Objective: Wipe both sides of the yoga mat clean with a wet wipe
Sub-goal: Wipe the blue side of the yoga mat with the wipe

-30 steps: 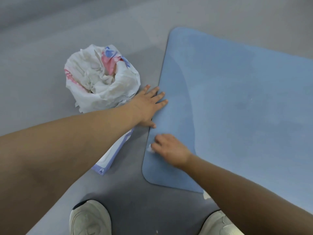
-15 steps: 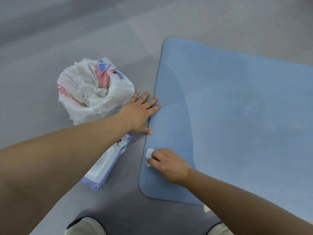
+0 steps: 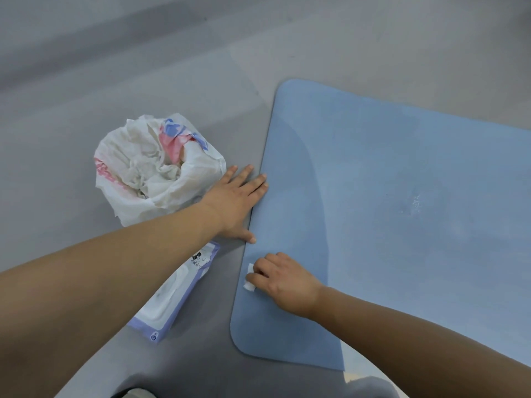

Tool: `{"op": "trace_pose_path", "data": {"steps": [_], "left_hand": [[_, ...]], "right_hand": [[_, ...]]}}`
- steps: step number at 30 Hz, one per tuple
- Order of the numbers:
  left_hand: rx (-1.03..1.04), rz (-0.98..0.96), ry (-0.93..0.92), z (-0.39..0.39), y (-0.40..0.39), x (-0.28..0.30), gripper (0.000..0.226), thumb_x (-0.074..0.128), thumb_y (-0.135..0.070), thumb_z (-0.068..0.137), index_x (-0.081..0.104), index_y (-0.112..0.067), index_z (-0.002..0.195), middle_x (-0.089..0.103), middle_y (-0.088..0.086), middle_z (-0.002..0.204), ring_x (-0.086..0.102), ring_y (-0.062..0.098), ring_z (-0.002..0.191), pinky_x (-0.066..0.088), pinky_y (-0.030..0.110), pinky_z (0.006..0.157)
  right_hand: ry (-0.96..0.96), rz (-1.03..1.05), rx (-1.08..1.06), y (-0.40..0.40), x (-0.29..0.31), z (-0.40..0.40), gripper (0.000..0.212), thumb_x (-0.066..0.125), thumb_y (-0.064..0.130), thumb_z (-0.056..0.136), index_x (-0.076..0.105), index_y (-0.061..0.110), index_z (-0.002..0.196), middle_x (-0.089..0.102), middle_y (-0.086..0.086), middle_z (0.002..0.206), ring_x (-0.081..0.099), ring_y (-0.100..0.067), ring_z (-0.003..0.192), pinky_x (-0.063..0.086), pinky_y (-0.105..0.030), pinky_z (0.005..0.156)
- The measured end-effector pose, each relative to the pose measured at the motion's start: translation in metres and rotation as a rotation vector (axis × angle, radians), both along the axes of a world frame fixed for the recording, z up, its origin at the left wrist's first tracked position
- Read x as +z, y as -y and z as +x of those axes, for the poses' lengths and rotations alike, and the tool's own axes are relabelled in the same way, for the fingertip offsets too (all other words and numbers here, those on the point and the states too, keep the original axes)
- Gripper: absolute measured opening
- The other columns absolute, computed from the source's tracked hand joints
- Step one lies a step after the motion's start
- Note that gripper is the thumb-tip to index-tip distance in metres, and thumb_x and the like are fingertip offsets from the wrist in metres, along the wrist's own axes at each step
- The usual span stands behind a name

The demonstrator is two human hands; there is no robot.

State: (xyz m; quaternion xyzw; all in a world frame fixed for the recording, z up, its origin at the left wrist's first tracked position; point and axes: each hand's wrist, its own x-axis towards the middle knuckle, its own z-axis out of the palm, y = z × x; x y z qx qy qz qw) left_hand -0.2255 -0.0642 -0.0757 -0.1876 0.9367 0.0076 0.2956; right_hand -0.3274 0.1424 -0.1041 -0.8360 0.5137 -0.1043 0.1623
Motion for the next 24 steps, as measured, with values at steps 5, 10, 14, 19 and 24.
{"op": "trace_pose_path", "data": {"steps": [5, 10, 14, 19, 24], "left_hand": [[-0.001, 0.058, 0.013, -0.003, 0.009, 0.015, 0.083, 0.045, -0.055, 0.099, -0.001, -0.026, 0.161, -0.011, -0.006, 0.168, -0.016, 0.030, 0.154, -0.005, 0.052, 0.124], [0.049, 0.077, 0.003, 0.000, 0.012, 0.034, 0.074, 0.044, -0.028, 0.096, 0.009, -0.022, 0.161, 0.001, -0.004, 0.169, -0.013, 0.028, 0.154, -0.006, 0.047, 0.125], [0.195, 0.016, -0.208, 0.011, -0.011, 0.048, 0.076, 0.053, -0.031, 0.093, 0.019, -0.009, 0.157, 0.017, 0.010, 0.165, 0.008, 0.030, 0.154, 0.006, 0.042, 0.126], [0.174, 0.047, -0.452, 0.031, -0.085, 0.034, 0.062, 0.077, -0.036, 0.067, 0.060, -0.007, 0.119, 0.059, 0.013, 0.119, 0.056, 0.032, 0.109, 0.038, 0.041, 0.094], [0.157, 0.187, -0.189, 0.039, -0.131, 0.011, 0.104, 0.040, -0.076, 0.085, 0.016, -0.006, 0.159, 0.009, 0.016, 0.167, 0.005, 0.035, 0.154, -0.005, 0.043, 0.123]], "right_hand": [[0.061, -0.016, 0.050, 0.026, -0.009, -0.013, 0.023, 0.042, 0.012, 0.099, 0.064, 0.008, 0.090, 0.056, -0.010, 0.085, 0.051, -0.028, 0.072, 0.043, -0.038, 0.068], [0.032, -0.033, -0.132, 0.098, -0.009, -0.055, 0.008, 0.068, 0.006, 0.081, 0.065, 0.008, 0.088, 0.054, -0.013, 0.081, 0.052, -0.031, 0.069, 0.042, -0.038, 0.062], [0.009, -0.047, -0.155, 0.127, -0.003, -0.076, 0.004, 0.066, 0.008, 0.082, 0.063, 0.009, 0.084, 0.053, -0.011, 0.079, 0.052, -0.031, 0.067, 0.042, -0.038, 0.061], [-0.015, -0.001, -0.096, 0.134, 0.001, -0.083, 0.007, 0.067, 0.007, 0.081, 0.061, 0.009, 0.081, 0.052, -0.011, 0.078, 0.051, -0.031, 0.066, 0.046, -0.041, 0.057], [-0.070, -0.014, -0.038, 0.135, 0.000, -0.083, 0.009, 0.068, 0.006, 0.079, 0.062, 0.010, 0.085, 0.053, -0.011, 0.080, 0.051, -0.031, 0.066, 0.045, -0.039, 0.057]]}}
